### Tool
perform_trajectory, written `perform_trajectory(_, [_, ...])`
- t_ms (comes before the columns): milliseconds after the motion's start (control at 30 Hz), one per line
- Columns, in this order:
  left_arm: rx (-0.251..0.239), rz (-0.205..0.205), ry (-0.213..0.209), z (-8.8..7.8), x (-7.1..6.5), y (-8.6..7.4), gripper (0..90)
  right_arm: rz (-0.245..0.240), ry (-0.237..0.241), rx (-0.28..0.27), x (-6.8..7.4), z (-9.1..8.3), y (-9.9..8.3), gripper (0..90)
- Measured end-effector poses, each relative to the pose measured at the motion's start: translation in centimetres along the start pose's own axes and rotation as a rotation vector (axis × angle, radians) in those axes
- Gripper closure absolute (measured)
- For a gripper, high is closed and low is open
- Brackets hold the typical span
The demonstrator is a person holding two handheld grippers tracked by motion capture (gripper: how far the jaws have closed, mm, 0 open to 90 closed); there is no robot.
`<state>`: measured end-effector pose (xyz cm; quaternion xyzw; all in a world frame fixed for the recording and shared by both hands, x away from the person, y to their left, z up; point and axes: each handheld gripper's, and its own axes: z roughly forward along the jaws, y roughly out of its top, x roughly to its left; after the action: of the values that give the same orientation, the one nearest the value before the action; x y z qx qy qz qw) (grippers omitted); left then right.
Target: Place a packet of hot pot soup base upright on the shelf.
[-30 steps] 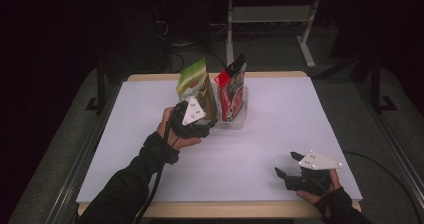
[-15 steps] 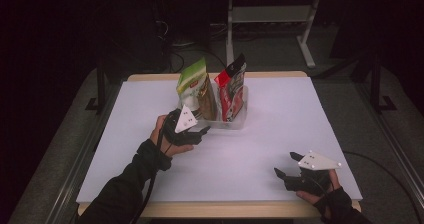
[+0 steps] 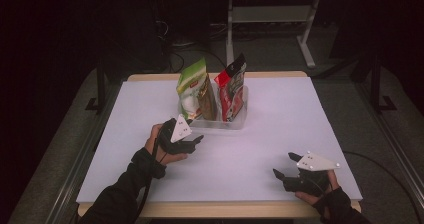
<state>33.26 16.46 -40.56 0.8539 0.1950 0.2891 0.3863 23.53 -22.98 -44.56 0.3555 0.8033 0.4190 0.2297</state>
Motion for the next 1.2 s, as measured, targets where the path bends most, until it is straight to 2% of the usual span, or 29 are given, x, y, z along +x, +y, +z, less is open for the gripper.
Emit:
perform_trajectory(233, [0.025,-0.003,0.004,-0.5,-0.1,-1.5,31.4,-0.020,0.007,0.006,0.3,0.1,0.1,23.7])
perform_trajectory(433, [0.019,-0.021,-0.019,-1.3,-0.2,-2.7,27.2,-0.019,-0.003,0.006,0.2,0.1,0.1,22.3])
perform_trajectory(500, [0.025,-0.024,-0.011,-1.6,-0.1,-3.2,26.3,-0.021,-0.007,0.004,0.2,0.1,0.1,21.5])
perform_trajectory(767, [0.022,-0.065,-0.016,-2.9,0.4,-4.9,19.8,-0.036,-0.021,0.007,0.3,0.0,0.2,18.3])
perform_trajectory(1200, [0.030,-0.067,-0.007,-5.4,0.7,-7.5,16.7,-0.054,-0.052,-0.016,0.2,-0.2,0.5,18.9])
